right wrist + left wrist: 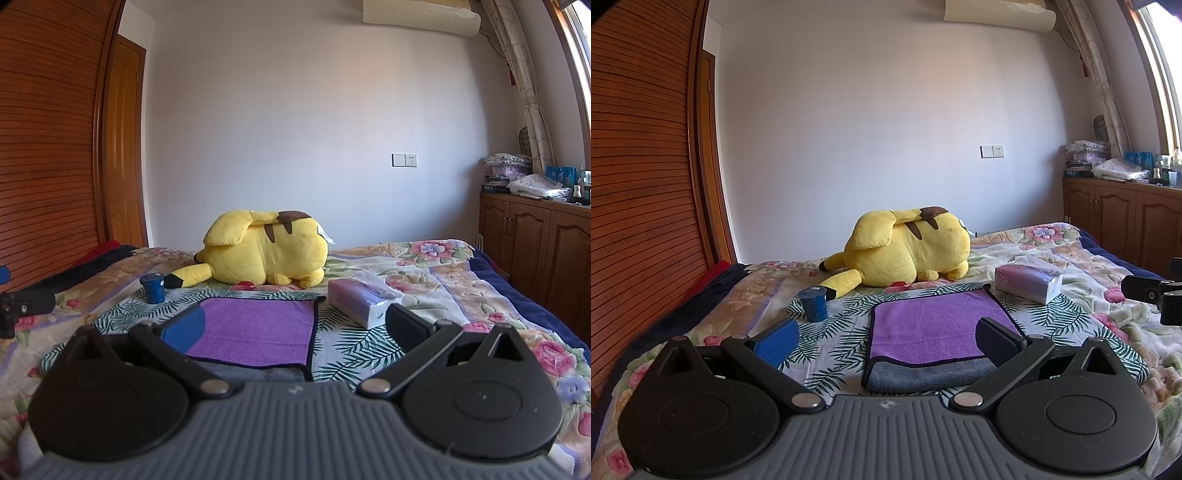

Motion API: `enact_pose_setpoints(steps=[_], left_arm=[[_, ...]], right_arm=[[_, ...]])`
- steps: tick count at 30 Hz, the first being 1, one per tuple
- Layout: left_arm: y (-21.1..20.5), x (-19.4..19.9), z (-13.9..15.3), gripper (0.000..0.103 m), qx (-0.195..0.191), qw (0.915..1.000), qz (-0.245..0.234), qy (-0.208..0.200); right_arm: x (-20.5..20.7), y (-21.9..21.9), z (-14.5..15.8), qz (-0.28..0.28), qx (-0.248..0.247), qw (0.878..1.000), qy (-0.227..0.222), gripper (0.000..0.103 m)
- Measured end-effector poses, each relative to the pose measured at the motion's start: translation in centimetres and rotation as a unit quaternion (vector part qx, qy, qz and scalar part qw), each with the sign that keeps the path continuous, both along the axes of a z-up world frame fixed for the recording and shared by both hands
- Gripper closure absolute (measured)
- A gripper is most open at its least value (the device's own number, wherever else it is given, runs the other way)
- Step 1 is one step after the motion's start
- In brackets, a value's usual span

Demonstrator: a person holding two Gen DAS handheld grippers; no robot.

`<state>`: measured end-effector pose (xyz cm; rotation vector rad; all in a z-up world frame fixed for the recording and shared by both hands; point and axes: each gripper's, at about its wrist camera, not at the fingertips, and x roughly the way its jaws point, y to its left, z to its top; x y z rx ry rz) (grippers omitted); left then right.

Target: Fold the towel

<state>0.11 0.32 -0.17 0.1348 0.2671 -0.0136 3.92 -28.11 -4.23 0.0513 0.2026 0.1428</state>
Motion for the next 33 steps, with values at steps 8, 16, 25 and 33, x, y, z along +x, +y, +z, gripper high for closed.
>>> enact_pose_setpoints(steps=[8, 16, 25, 33], left_arm=[[0.0, 0.1, -0.4, 0.0, 0.001, 1.0, -0.001, 0.004], [-0.1, 0.7, -1.0, 0.0, 0.007, 0.9997, -0.004, 0.022], [-0.1, 1.8, -2.1, 0.0, 0.014, 0.9981, -0.004, 0.059], [-0.6, 3.1, -3.2, 0.0, 0.03, 0.996, -0.012, 0.083]], right_arm=[[-0.1, 0.0, 0.0, 0.001, 0.0, 1.0, 0.001, 0.0], [0.3, 0.1, 0.0, 0.002, 0.005, 1.0, 0.008, 0.0], [1.1, 0.6, -0.6, 0.0, 0.001, 1.0, 0.024, 0.0], [2.4, 0.7, -1.4, -0.003, 0.003, 0.999, 0.048, 0.0]])
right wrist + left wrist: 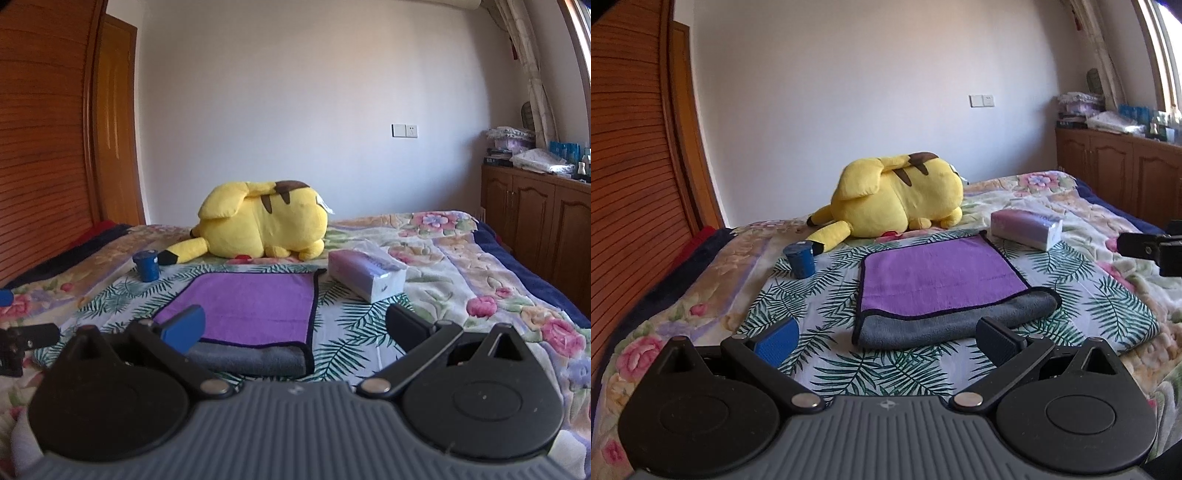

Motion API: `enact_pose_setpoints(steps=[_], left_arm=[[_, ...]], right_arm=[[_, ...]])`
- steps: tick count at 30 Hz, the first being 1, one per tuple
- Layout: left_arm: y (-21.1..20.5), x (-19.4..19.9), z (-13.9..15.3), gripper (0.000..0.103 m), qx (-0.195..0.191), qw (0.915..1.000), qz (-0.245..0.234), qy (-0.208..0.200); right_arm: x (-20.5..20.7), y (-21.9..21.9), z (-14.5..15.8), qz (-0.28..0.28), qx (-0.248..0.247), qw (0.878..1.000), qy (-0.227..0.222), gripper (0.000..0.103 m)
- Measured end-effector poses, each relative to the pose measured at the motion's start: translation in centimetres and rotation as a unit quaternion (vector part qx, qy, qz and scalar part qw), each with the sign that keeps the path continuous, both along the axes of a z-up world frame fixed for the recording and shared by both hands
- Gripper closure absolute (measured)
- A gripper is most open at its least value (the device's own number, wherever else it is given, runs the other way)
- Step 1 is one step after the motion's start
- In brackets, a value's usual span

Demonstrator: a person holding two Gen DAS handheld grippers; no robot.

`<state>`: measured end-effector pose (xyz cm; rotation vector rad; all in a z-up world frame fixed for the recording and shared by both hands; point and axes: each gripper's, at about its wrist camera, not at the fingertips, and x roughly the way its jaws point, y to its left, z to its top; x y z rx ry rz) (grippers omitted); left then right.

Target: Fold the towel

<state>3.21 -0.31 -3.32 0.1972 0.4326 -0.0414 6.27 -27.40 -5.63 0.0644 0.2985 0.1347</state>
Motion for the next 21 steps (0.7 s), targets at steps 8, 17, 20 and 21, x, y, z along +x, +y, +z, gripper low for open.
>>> enact_pose_setpoints(steps=[8, 17, 20, 21], left_arm=[[-0.4, 1.4, -0.7, 0.0, 0.011, 0.9998, -0.005, 0.014], [-0.4, 3.1, -1.3, 0.0, 0.015, 0.9994, -0.008, 0.03], [-0.1, 3.8, -1.4, 0.0, 0.015, 0.9992, -0.008, 0.037], [0.1, 4.0, -1.4, 0.0, 0.014, 0.9991, -0.007, 0.039]], right_arm=[[1.0, 0.2, -0.5, 0.005, 0.004, 1.0, 0.014, 0.0], [2.3, 1.1, -0.8, 0.011, 0.004, 0.999, 0.03, 0.0], [2.9, 1.4, -1.0, 0.016, -0.001, 0.999, 0.036, 0.0], [3.2, 1.5, -1.1, 0.017, -0.004, 0.999, 0.038, 0.0]])
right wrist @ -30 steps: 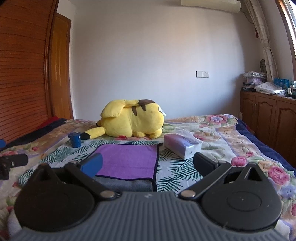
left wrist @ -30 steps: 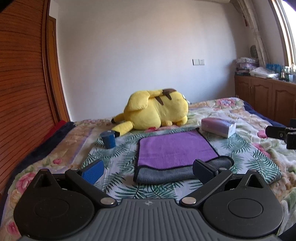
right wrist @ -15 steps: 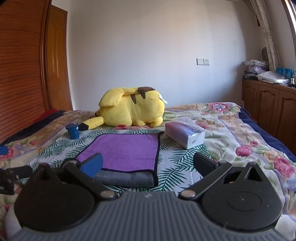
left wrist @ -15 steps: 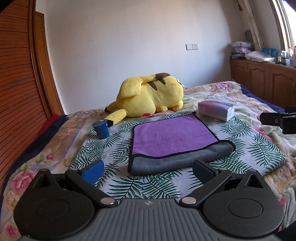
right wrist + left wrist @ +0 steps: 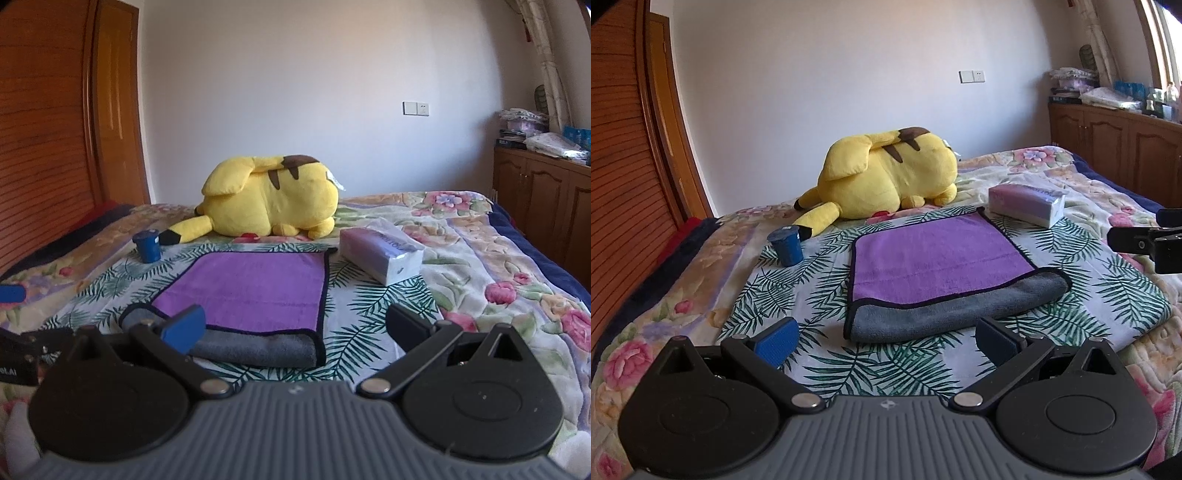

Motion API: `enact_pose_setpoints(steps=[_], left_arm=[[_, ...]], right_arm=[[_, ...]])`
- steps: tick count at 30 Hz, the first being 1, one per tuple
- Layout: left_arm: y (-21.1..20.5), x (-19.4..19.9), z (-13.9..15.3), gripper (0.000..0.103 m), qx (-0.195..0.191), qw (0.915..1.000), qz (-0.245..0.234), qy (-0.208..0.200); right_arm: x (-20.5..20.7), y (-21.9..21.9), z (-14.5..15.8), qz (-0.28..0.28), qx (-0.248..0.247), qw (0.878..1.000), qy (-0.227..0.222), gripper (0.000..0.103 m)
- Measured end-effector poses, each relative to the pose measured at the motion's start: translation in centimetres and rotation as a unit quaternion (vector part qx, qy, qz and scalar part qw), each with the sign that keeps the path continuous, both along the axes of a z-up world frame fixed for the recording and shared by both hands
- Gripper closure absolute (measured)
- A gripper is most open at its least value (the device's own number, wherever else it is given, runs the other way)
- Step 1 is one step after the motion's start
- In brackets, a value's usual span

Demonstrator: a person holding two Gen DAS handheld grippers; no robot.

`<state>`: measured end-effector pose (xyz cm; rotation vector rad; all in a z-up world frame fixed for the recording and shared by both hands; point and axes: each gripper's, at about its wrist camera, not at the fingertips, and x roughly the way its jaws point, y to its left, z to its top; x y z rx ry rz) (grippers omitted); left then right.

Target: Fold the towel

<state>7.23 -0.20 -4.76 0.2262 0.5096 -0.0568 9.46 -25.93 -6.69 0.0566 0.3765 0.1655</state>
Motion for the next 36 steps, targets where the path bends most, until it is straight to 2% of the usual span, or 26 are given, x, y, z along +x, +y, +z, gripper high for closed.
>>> enact_pose_setpoints(steps=[23, 36], left_arm=[[2.3, 6.7, -2.1, 0.0, -0.013, 0.9988, -0.008, 0.046], [3.8, 10.1, -2.7, 0.003, -0.031, 0.9983, -0.002, 0.049]], right_arm=[[5.7, 1.6, -2.0, 0.038, -0.025, 0.998, 0.047, 0.0], [8.6, 2.6, -3.7, 0.058, -0.036, 0.995, 0.073, 0.0]])
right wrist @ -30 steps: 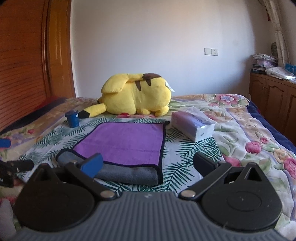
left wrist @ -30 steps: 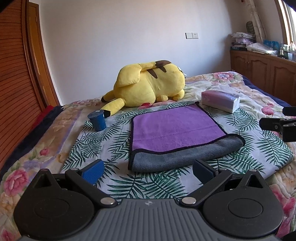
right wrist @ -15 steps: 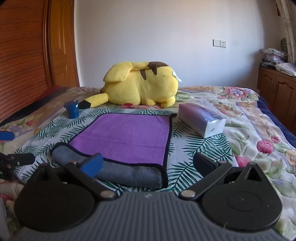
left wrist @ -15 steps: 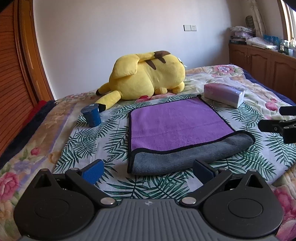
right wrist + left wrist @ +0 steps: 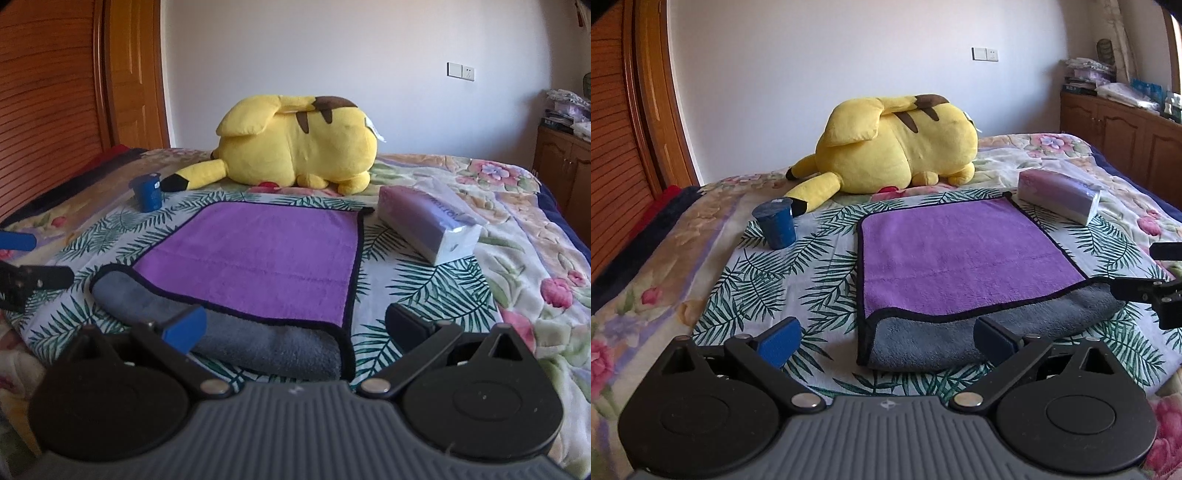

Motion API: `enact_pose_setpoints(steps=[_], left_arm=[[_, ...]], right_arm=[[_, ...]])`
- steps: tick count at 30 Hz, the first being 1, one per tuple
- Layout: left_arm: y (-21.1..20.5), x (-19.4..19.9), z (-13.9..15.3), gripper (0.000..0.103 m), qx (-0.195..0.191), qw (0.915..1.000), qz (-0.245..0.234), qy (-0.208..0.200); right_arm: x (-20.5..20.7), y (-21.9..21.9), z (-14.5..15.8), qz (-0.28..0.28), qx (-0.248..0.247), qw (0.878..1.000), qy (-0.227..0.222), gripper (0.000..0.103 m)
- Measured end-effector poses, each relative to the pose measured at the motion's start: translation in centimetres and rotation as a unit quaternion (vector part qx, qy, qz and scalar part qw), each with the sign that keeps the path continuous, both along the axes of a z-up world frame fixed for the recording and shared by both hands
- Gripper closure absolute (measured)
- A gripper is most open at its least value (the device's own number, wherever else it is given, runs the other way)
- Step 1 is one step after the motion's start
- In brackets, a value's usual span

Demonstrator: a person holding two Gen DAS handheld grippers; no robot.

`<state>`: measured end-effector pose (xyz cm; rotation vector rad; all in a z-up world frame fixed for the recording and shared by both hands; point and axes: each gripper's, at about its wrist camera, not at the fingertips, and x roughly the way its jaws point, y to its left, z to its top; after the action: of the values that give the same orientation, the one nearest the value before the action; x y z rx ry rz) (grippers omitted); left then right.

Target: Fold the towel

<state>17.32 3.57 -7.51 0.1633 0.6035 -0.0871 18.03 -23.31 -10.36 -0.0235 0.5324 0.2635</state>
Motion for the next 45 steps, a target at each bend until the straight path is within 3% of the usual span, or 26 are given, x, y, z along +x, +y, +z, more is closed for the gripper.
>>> enact_pose_setpoints(steps=[11, 14, 18, 25, 45], left_arm=[[1.0, 2.5, -0.9, 0.011, -0.023, 0.9995, -0.006, 0.021], [0.9, 3.0, -1.2, 0.011, -0.023, 0.9994, -0.015, 0.021], [0.8, 3.6, -1.6, 0.011, -0.014, 0.9995, -0.019, 0.019], [1.2, 4.9, -2.6, 0.024, -0.002, 0.9993, -0.026, 0.028], [2.3, 7.0, -4.9, 0.052, -0.044, 0.9954, -0.029, 0.079]], right_arm=[[1.8, -0.3, -1.0, 0.006, 0.004, 1.0, 0.02, 0.001], [2.2, -0.3, -1.3, 0.007, 0.003, 1.0, 0.026, 0.011], [2.8, -0.5, -1.8, 0.005, 0.004, 0.999, 0.036, 0.012], [3.9, -0.5, -2.5, 0.008, 0.005, 0.999, 0.051, 0.014], [5.5, -1.0, -4.1, 0.018, 0.021, 0.993, 0.112, 0.035]])
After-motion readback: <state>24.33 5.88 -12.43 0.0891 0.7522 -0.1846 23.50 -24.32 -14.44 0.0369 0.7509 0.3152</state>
